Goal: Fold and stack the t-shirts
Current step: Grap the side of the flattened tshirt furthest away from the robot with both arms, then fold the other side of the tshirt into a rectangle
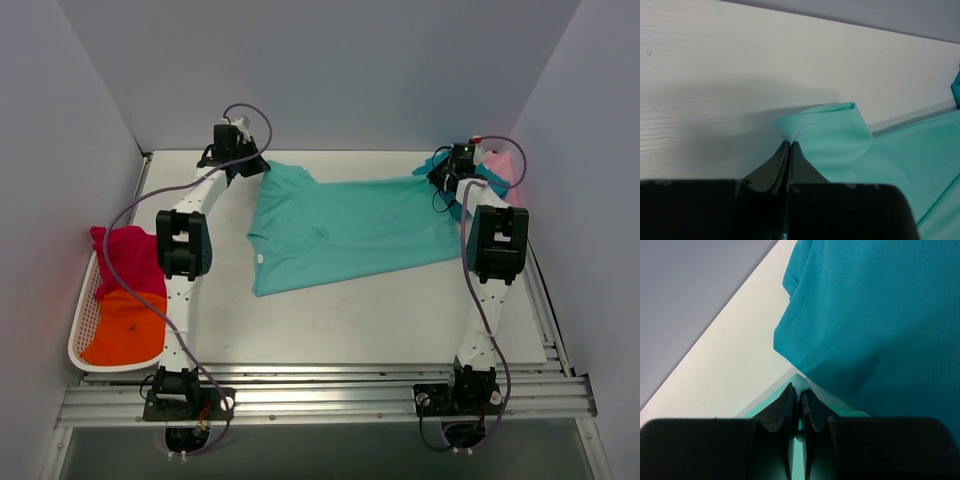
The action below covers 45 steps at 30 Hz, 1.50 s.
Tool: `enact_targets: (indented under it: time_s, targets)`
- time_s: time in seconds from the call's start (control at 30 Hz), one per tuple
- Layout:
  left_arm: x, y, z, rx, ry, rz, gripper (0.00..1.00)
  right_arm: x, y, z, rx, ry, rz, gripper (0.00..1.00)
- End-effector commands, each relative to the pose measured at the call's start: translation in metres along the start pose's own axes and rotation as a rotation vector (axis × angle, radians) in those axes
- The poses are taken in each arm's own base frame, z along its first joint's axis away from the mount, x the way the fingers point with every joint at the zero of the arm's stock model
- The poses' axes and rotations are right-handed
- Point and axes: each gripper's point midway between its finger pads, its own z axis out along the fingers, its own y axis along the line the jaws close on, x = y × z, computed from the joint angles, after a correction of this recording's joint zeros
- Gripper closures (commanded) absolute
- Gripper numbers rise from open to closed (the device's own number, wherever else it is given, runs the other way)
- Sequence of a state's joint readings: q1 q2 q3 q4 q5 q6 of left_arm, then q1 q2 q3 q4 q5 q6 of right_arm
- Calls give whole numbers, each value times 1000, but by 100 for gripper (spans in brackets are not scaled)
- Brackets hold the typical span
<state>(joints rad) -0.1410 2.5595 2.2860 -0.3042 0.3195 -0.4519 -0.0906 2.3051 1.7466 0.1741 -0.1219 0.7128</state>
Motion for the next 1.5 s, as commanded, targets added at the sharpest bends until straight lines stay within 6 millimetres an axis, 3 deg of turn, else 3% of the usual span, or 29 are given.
enact_targets:
  time_s: [0.0,0.07,0.1,0.2,0.43,0.47,0.77,0.87,1.3,1.47]
  targets:
    - [-40,-33,-37,57,-84,76,98,3,2,-1,-20,13,-13,97]
    - [-43,-45,-46,77,-99,103,98,4,3,-2,-26,18,-14,97]
    - [-33,-40,-45,69,-79,104,98,3,4,-4,-30,17,-16,97]
    - [-32,-46,-55,59,-85,134,98,3,4,-8,-32,19,-17,97]
    - [0,-43,-72,9,-67,192,98,5,1,-22,-28,22,-26,97]
    - [-1,-51,-78,9,-77,212,98,4,4,-27,-35,18,-29,97]
    - [19,-57,-103,-69,-91,288,98,9,-3,-47,-31,24,-35,97]
    - [15,-63,-114,-81,-117,303,98,8,-3,-53,-32,21,-39,97]
    - [42,-51,-147,-188,-127,337,98,7,-27,-74,12,25,-27,99]
    - [63,-48,-160,-216,-116,347,98,7,-37,-85,25,22,-26,98]
